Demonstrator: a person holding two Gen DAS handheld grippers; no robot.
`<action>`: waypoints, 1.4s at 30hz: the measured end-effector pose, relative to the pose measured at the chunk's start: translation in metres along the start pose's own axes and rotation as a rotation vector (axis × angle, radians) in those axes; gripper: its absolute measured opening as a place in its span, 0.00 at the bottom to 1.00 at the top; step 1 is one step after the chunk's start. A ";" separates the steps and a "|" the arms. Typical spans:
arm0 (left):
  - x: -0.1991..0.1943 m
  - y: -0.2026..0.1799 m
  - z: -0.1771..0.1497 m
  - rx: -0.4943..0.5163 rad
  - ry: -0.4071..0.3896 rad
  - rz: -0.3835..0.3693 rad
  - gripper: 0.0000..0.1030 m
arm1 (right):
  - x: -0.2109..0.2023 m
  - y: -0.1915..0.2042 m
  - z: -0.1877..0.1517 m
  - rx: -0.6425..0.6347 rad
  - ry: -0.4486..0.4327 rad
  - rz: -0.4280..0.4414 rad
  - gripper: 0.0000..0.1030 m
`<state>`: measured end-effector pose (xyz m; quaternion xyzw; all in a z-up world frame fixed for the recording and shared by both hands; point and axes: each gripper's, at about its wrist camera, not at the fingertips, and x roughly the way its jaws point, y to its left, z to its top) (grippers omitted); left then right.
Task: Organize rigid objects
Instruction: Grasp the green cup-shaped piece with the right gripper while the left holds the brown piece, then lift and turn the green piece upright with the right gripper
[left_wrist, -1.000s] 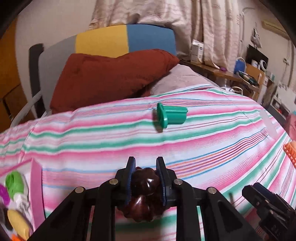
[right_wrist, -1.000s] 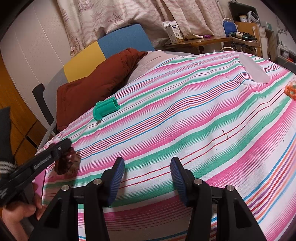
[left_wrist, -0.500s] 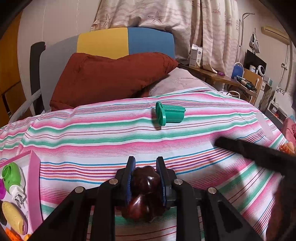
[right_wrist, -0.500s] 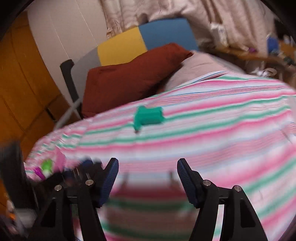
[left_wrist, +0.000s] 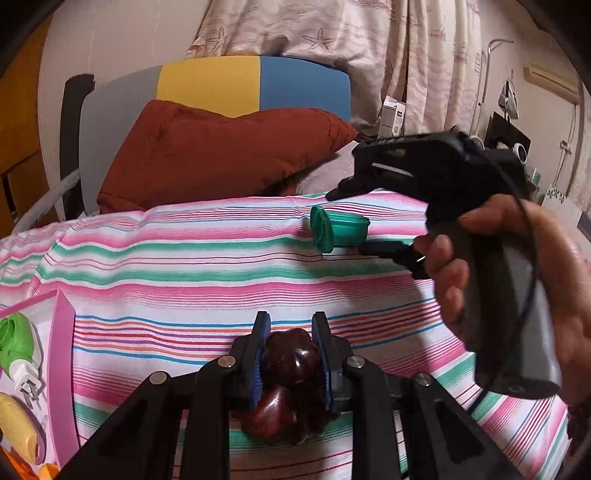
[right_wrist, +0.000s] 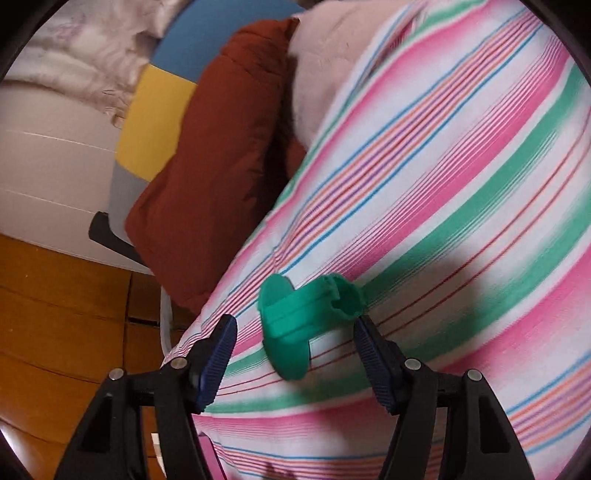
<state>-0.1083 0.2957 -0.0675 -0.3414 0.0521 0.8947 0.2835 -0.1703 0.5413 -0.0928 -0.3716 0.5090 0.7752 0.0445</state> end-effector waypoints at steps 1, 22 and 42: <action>0.000 0.001 0.000 -0.004 -0.001 -0.002 0.22 | 0.004 0.000 0.000 0.005 0.003 -0.001 0.64; 0.000 0.001 -0.001 0.000 -0.006 -0.001 0.22 | -0.045 0.022 -0.003 -0.351 -0.011 -0.170 0.17; 0.001 0.002 -0.001 -0.009 -0.009 -0.007 0.22 | -0.030 0.070 -0.046 -0.801 -0.006 -0.339 0.30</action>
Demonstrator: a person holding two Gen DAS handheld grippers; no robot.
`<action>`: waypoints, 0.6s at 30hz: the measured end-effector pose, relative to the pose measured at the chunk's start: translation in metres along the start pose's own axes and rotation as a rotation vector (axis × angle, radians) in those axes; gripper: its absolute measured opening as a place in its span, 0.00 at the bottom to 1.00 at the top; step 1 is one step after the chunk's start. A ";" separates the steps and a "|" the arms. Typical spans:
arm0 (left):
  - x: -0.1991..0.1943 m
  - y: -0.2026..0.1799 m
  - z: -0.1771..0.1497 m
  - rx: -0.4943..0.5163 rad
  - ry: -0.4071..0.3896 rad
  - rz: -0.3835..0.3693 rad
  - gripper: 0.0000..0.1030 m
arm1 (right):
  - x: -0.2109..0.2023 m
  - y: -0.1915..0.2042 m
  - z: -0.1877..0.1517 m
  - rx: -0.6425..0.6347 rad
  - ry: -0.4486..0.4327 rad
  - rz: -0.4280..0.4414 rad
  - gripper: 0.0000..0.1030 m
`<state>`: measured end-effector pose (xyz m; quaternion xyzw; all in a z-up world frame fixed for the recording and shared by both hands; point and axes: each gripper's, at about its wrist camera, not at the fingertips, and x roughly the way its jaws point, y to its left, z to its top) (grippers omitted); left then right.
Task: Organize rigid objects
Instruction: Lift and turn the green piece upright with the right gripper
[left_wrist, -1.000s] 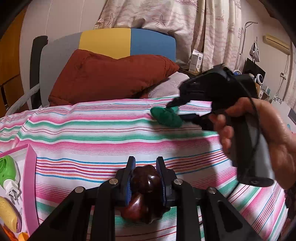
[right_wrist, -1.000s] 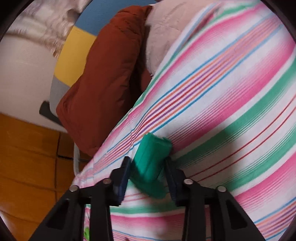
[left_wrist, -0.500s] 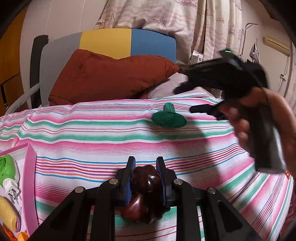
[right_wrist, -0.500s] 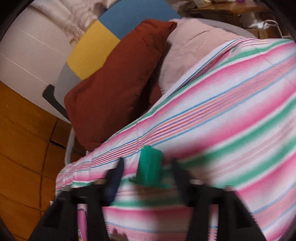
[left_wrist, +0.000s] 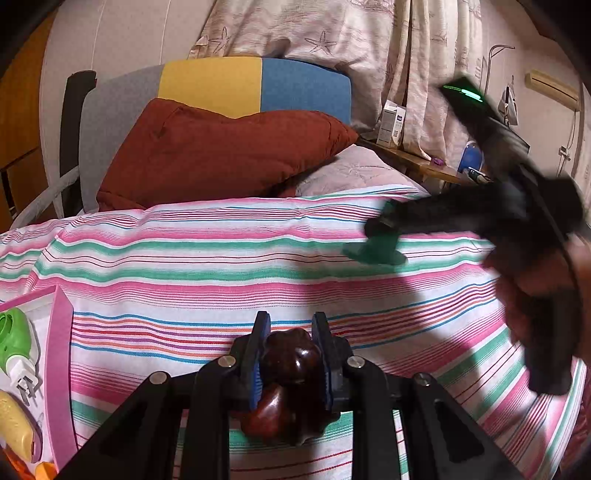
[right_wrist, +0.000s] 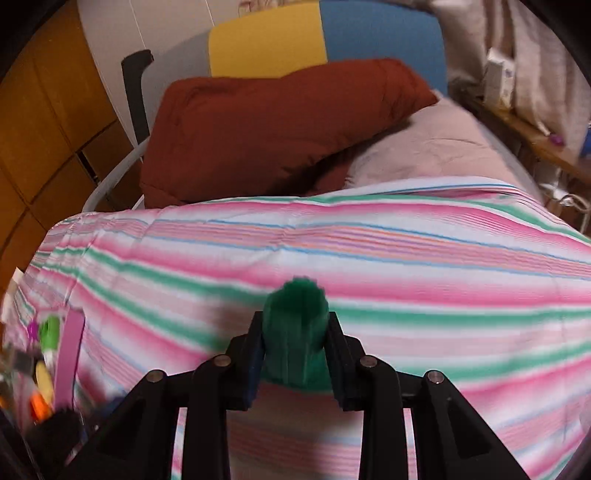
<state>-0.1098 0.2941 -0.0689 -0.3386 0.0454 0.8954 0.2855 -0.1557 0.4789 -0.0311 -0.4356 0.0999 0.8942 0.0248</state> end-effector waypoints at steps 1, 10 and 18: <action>0.000 0.000 0.000 -0.001 0.000 0.000 0.22 | -0.008 -0.005 -0.011 0.011 -0.013 -0.003 0.30; 0.000 -0.004 0.000 0.007 -0.001 0.012 0.22 | -0.013 -0.030 -0.041 0.172 -0.089 0.077 0.36; -0.001 -0.004 -0.001 0.015 -0.001 0.019 0.22 | 0.000 -0.032 -0.054 0.263 -0.148 0.061 0.38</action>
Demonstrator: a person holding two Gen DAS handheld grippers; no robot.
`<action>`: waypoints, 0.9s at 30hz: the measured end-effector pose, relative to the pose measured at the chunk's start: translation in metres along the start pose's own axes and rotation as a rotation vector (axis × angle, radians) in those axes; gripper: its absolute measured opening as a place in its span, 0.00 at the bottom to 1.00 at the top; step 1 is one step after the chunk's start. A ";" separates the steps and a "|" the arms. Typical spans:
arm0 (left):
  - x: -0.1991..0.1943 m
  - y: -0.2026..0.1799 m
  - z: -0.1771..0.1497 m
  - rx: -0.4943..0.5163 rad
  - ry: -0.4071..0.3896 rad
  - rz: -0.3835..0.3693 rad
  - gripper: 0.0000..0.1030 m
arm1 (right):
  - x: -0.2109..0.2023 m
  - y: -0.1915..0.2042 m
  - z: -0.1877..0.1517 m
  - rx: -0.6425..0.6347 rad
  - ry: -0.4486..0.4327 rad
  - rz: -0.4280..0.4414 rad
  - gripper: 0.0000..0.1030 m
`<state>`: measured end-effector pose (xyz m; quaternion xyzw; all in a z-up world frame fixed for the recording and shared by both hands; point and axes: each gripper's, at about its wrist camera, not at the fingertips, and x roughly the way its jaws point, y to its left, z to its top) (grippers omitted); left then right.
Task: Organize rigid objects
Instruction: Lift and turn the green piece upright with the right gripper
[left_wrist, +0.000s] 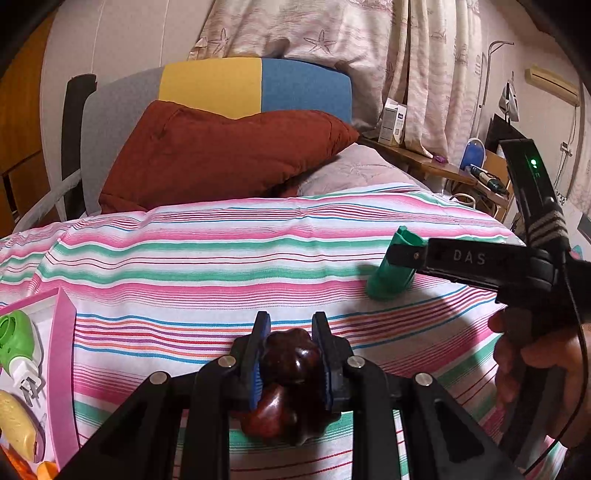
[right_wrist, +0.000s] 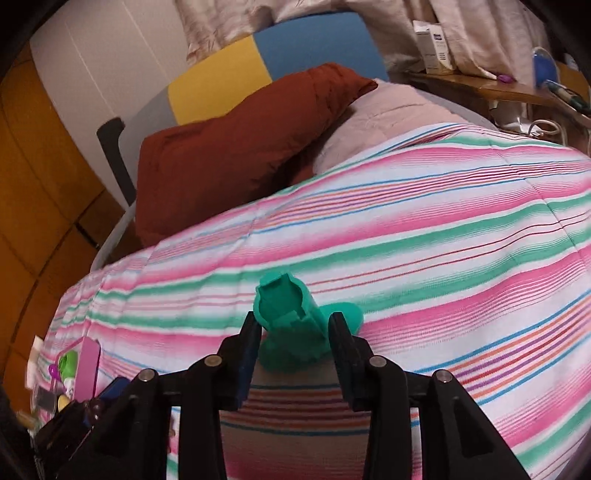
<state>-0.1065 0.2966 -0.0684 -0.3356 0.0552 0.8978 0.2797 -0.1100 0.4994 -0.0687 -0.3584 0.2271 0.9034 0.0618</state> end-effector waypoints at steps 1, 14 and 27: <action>0.000 0.000 0.000 0.001 0.000 0.001 0.22 | 0.002 0.000 0.002 0.003 0.003 0.000 0.38; 0.000 0.002 0.000 -0.006 0.001 -0.004 0.22 | -0.054 0.005 -0.034 -0.052 -0.097 -0.063 0.30; -0.029 0.021 -0.009 -0.047 0.055 -0.019 0.22 | -0.094 -0.004 -0.093 0.079 -0.223 -0.086 0.30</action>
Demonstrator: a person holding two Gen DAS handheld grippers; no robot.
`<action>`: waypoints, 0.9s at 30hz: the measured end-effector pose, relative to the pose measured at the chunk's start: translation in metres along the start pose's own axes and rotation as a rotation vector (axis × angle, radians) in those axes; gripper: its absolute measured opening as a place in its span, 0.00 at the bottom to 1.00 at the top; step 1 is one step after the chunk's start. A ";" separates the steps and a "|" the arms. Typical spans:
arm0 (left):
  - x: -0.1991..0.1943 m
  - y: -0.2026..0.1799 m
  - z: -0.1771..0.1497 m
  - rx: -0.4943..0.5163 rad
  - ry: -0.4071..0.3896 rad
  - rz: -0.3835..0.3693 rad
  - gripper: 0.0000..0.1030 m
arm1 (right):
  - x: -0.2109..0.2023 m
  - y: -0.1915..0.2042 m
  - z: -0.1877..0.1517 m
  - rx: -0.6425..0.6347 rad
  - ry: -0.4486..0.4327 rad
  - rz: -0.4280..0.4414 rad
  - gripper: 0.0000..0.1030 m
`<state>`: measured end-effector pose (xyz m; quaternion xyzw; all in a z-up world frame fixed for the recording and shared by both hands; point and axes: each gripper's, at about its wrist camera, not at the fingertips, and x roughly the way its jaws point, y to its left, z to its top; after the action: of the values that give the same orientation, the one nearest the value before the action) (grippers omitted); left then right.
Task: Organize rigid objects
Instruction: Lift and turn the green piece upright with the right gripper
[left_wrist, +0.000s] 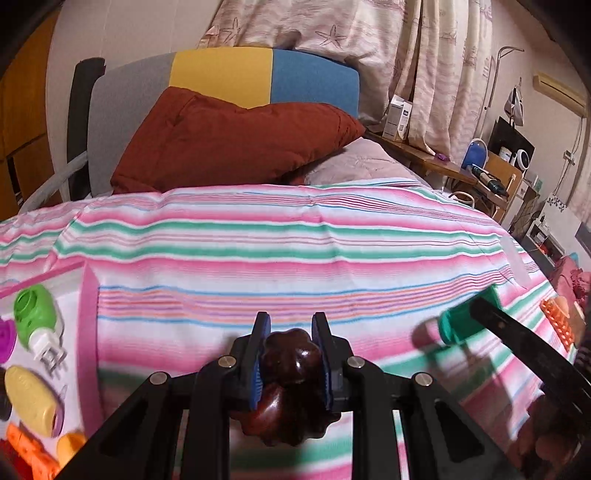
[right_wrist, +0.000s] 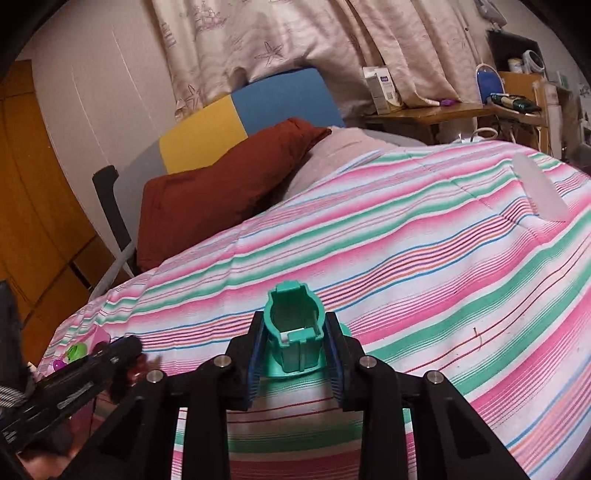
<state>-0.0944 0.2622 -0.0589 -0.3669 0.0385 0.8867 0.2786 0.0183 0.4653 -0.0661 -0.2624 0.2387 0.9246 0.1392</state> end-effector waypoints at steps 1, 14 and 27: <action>-0.005 0.002 -0.002 -0.007 0.006 -0.005 0.22 | 0.002 -0.001 0.000 0.007 0.007 0.000 0.30; -0.095 0.010 -0.009 -0.047 -0.113 -0.063 0.22 | 0.002 -0.004 -0.001 0.011 0.004 -0.007 0.30; -0.194 0.076 -0.036 -0.104 -0.221 0.008 0.22 | -0.005 0.003 -0.006 -0.030 0.014 -0.068 0.30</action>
<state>0.0001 0.0981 0.0352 -0.2806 -0.0371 0.9237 0.2582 0.0241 0.4593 -0.0663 -0.2787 0.2166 0.9210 0.1648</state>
